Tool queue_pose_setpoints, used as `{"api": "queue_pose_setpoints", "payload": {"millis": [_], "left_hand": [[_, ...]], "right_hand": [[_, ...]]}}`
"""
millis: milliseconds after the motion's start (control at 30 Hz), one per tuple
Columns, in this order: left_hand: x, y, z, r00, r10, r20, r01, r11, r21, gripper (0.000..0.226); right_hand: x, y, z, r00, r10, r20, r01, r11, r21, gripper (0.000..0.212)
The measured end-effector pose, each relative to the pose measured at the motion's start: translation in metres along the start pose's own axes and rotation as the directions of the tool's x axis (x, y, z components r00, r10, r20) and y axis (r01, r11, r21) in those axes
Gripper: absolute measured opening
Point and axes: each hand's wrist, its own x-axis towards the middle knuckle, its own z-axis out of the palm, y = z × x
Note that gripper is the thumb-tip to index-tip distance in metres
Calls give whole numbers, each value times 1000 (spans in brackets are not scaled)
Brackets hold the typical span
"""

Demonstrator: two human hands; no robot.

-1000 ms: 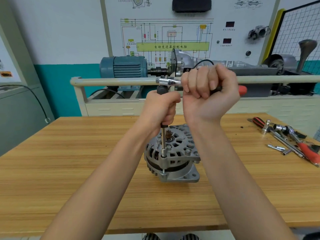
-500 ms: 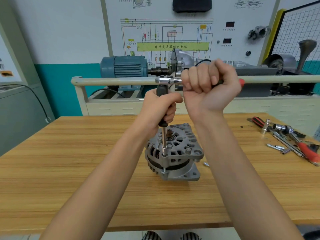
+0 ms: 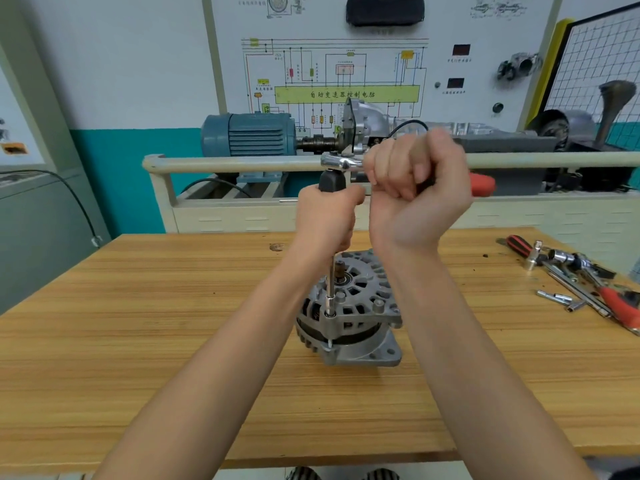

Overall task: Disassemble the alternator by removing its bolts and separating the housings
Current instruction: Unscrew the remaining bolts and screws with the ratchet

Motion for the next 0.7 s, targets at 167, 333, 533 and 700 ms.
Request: {"api": "queue_pose_setpoints", "payload": {"millis": [167,333,533,700], "left_hand": [[-11,-4,14,973,209,-102,-205,977,51,28],[-8,-5,3,985,142,-94,-141,990,20,42],[0,4,-25,904,19,427,43,990,-135,32],[2,2,-18,871,-1,491,100,979,-177,48]], "right_hand": [[-24,4,13,905,-350,240,425,757,-497,23],[-4,-7,1,994,-57,96,61,997,-39,38],[27,-4,-25,887,454,-83,-371,808,458,40],[27,-5,-28,877,459,-143,-331,792,512,38]]}}
